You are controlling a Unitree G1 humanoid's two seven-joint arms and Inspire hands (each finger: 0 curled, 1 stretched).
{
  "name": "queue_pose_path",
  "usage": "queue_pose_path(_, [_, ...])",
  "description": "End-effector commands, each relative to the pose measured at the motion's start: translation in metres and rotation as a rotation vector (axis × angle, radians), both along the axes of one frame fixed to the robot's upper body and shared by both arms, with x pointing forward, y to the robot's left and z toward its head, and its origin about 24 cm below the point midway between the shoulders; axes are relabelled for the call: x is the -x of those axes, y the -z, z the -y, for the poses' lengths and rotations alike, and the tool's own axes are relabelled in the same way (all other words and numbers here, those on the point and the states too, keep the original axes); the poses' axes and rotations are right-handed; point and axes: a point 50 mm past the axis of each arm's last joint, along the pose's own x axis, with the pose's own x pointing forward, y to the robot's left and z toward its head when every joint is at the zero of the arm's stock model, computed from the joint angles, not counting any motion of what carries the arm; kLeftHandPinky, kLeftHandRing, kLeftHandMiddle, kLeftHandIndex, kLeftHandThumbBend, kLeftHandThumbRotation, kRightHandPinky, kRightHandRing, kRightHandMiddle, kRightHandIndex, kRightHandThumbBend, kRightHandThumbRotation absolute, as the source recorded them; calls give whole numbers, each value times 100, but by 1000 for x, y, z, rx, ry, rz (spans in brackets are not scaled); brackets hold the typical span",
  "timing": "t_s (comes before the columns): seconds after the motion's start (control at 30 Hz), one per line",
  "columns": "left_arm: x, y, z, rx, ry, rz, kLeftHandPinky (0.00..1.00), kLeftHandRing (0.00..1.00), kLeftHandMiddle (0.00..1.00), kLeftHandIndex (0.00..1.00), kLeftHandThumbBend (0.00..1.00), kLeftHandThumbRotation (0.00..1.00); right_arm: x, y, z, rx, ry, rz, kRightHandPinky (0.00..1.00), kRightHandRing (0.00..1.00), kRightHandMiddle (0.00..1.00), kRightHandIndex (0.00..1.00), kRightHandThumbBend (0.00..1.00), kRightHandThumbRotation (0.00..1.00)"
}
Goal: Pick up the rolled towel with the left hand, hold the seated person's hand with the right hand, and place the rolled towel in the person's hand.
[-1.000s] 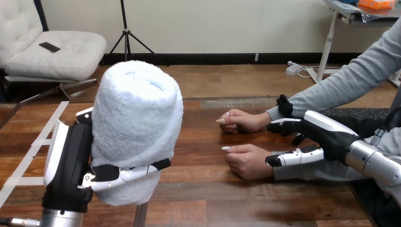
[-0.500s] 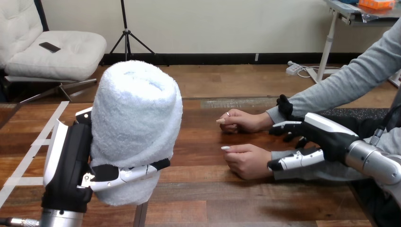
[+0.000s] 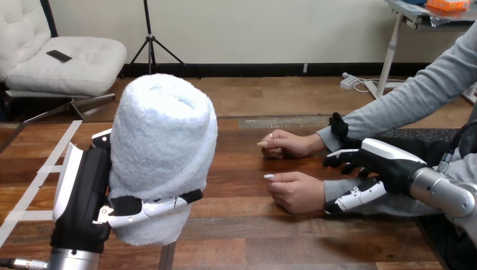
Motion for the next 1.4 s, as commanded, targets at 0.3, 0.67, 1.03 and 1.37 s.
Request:
queue_pose_path(0.3, [-8, -27, 1, 24, 7, 129, 25, 30, 36, 37, 61, 0, -25, -36, -5, 78, 0, 111, 72, 84, 88, 85, 100, 37])
queue_pose_path(0.67, [-8, -28, 1, 22, 9, 129, 25, 30, 36, 37, 61, 0, -28, -37, -10, 134, -45, 145, 71, 83, 86, 84, 100, 34])
queue_pose_path(1.03, [-8, -28, 1, 30, 23, 133, 25, 30, 36, 37, 61, 0, -30, -37, -14, 184, -63, 147, 75, 86, 85, 83, 100, 35])
queue_pose_path(1.37, [-7, -28, 1, 24, 25, 134, 25, 30, 36, 37, 61, 0, -31, -36, -17, 231, -90, 163, 73, 84, 83, 82, 100, 37])
